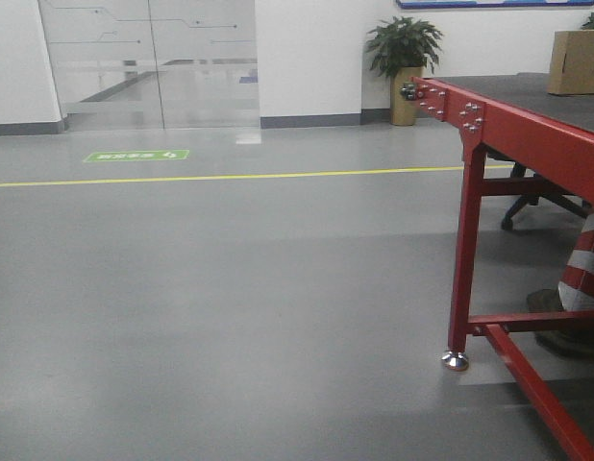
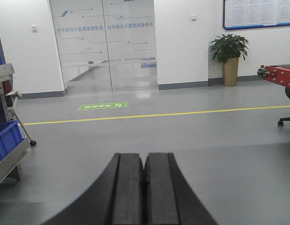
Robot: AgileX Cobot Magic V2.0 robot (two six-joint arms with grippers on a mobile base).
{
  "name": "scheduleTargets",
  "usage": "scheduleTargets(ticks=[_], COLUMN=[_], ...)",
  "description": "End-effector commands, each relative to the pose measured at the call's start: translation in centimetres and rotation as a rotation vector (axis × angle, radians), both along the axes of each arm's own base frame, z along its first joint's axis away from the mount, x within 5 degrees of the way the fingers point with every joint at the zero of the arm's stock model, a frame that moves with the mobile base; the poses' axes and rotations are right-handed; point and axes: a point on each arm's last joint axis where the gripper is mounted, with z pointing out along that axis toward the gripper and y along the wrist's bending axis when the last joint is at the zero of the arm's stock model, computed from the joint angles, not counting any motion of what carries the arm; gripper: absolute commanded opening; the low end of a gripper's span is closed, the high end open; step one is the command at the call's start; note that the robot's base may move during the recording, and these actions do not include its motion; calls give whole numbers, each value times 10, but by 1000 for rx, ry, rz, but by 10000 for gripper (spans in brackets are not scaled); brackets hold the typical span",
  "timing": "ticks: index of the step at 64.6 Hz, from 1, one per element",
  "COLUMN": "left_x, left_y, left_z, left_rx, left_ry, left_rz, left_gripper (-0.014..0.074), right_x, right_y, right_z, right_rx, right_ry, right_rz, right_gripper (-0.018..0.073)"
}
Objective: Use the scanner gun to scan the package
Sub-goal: 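Drive the base across the floor toward the red conveyor table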
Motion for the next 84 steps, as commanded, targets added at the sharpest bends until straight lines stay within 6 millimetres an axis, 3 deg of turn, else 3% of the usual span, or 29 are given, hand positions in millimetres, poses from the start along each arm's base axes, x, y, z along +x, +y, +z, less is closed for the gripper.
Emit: scheduleTargets(ticks=[1,84], left_x=[-1,-1], left_y=[0,0], left_z=[3,3], left_rx=[-2,-2], left_ry=[-27,-27], left_rz=[-1,-1], left_gripper=[-111,-111], right_x=[0,0], right_y=[0,0], right_z=[2,2], right_rx=[-5,-5], right_ry=[-23,-23], right_rz=[-4,-4], right_gripper=[-154,-154])
